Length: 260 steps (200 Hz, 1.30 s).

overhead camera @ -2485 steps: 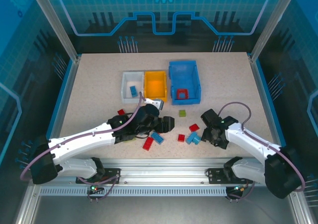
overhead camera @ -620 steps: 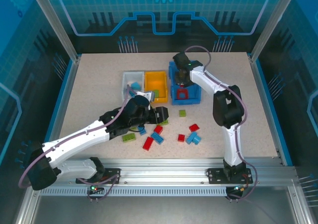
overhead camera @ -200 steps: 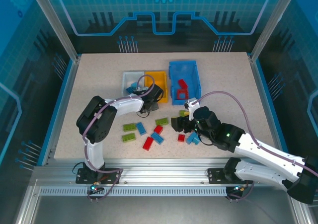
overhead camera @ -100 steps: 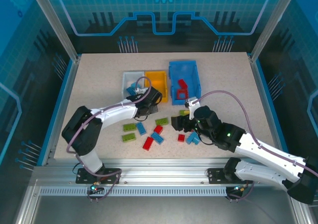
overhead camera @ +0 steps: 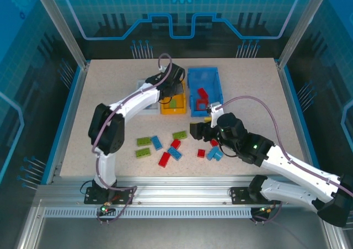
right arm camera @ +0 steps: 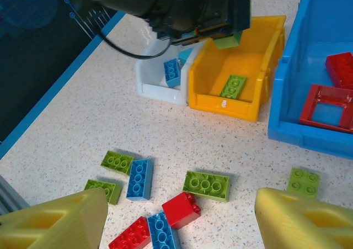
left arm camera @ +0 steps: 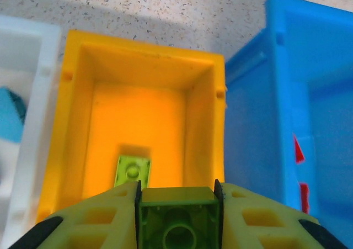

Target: Sort the legos into containers by color

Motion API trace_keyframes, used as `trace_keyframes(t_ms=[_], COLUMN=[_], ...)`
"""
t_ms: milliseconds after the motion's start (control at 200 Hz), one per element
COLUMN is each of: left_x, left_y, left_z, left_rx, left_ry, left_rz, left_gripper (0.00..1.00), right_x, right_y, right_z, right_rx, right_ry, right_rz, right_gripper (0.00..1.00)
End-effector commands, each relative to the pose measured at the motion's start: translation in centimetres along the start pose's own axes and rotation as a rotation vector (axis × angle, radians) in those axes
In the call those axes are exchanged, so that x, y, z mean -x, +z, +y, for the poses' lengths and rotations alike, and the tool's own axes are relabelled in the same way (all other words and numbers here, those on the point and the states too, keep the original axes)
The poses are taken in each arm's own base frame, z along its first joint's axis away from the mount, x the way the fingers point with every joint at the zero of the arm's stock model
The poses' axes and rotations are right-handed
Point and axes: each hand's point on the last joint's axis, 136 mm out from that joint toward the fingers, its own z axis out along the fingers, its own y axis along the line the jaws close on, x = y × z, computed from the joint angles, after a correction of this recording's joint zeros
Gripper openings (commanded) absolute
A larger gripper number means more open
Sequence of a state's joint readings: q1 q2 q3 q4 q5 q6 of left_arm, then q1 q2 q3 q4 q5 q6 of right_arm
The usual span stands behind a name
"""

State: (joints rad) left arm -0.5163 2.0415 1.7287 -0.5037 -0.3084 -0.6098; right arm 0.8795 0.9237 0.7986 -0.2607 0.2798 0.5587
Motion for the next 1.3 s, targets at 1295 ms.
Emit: trace_keyframes(t_ms=[1295], left_x=[-17.4], left_y=[-22.2], left_z=[-5.9], left_rx=[-0.647], left_ry=[0.307], left_rz=[0.015], left_gripper=[0.65], right_x=[-12.9], right_y=[4.2], right_z=[-14.2], right_rx=[-0.737], right_ry=[0.746], right_rz=[0.370], right_gripper=[0.64])
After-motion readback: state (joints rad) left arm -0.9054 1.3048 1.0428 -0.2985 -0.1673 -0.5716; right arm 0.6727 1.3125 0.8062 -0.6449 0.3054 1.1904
